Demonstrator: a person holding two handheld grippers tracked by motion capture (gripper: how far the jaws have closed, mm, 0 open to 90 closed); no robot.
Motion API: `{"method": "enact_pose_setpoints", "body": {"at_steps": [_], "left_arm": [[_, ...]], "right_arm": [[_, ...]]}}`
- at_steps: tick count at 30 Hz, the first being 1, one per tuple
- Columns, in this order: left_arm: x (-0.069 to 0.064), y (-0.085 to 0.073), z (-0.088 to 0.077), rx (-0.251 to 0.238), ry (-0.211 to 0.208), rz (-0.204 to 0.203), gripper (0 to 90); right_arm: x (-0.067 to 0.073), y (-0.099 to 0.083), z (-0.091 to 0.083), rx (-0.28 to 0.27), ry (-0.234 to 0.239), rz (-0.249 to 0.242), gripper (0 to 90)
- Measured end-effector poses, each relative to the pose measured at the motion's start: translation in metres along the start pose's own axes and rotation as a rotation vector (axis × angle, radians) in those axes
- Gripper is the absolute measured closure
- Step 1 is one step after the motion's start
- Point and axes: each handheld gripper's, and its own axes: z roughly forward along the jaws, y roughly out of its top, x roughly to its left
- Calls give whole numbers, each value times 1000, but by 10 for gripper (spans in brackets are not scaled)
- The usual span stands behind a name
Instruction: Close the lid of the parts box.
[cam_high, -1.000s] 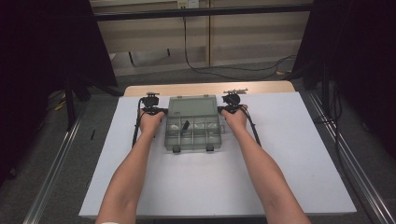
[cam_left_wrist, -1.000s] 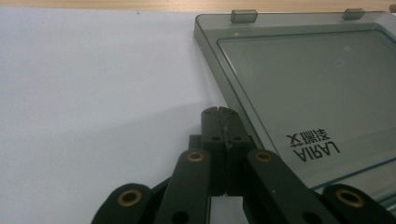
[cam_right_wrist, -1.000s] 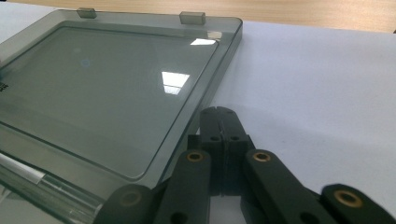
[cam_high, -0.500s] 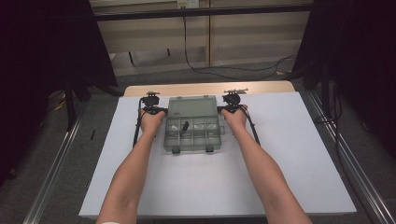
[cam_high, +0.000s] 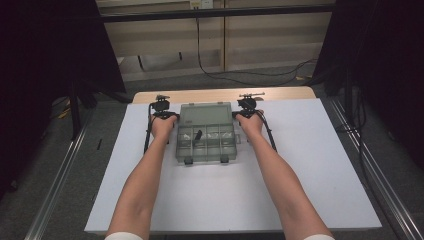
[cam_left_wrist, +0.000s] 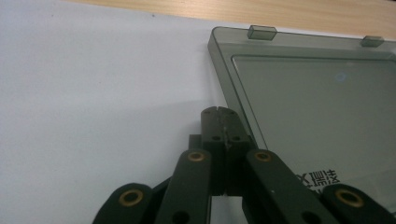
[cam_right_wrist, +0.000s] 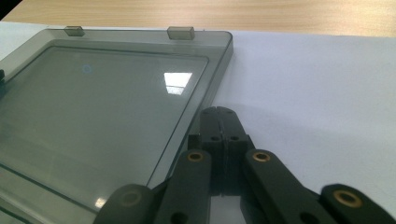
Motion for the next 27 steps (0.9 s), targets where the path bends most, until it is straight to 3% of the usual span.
{"method": "enact_pose_setpoints", "body": {"at_steps": [8,16,23,27], "left_arm": [[3,-1,-2,-18,-26,-29,900],[2,6,-19,-64,-74,-42,900],[-2,10,-42,-93,-104,-6,900],[-6,7,-51,-114,-91,11,900]], "right_arm": [[-2,1,-1,0,25,49,900],[-2,9,-14,-51,84,81,900],[3,17,-34,-83,124,47,900],[8,20,-44,-98,120,-4,900]]}}
